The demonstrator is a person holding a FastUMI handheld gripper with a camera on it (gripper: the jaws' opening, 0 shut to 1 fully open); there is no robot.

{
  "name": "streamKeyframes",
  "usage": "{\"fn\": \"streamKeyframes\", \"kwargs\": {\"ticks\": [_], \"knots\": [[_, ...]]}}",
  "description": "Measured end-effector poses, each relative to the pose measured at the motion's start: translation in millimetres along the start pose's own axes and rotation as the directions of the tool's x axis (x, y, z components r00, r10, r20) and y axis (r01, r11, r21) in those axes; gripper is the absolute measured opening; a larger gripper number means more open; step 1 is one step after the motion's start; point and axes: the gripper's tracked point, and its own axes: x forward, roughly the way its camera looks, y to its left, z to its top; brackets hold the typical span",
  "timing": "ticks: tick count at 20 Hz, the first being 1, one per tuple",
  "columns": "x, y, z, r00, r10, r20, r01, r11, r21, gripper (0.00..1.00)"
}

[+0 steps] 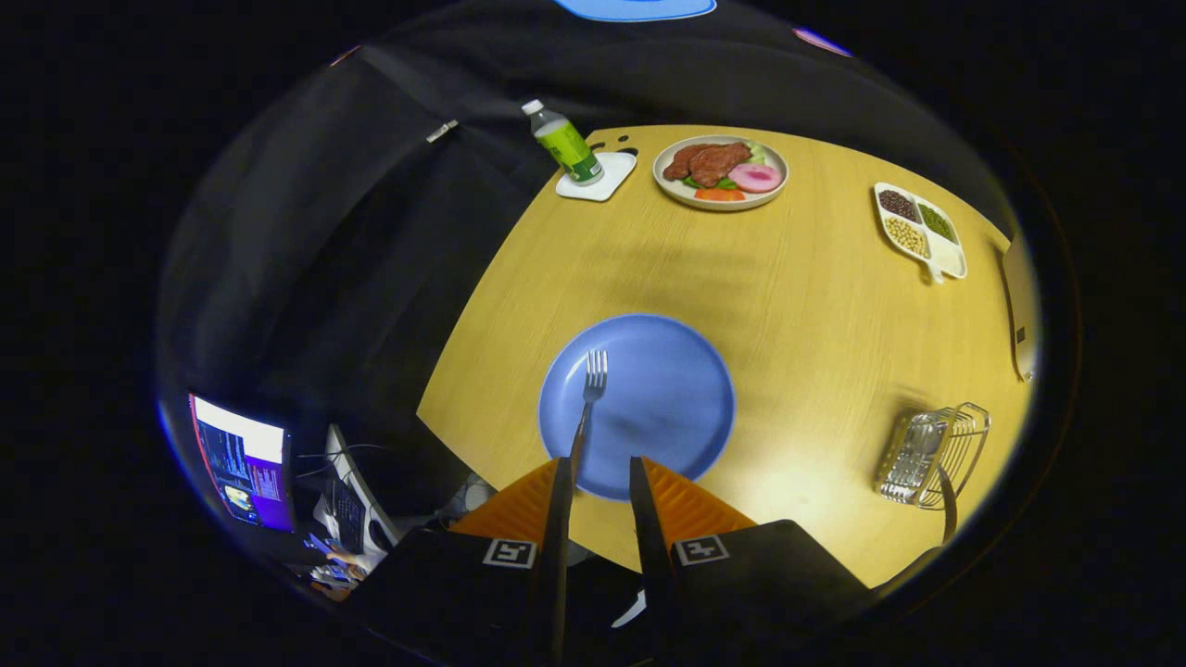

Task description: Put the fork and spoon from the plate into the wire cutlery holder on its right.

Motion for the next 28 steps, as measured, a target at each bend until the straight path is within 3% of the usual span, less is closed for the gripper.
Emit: {"fn": "streamKeyframes", "kwargs": {"ticks": [9,19,21,25,28], "knots": [[96.9,17.3,-16.3,0.986,-0.046,-0.157,0.053,0.998,0.036,0.40],[133.8,-0.1,-49.8,0.948,-0.186,-0.260,0.188,0.982,-0.017,0.40],[132.8,-3.2,-46.1,0.950,-0.180,-0.254,0.181,0.983,-0.019,0.12],[130.4,1.9,-34.7,0.981,-0.080,-0.176,0.069,0.995,-0.070,0.06],[118.9,2.2,-24.5,0.990,-0.030,-0.138,0.027,0.999,-0.024,0.05]]}}
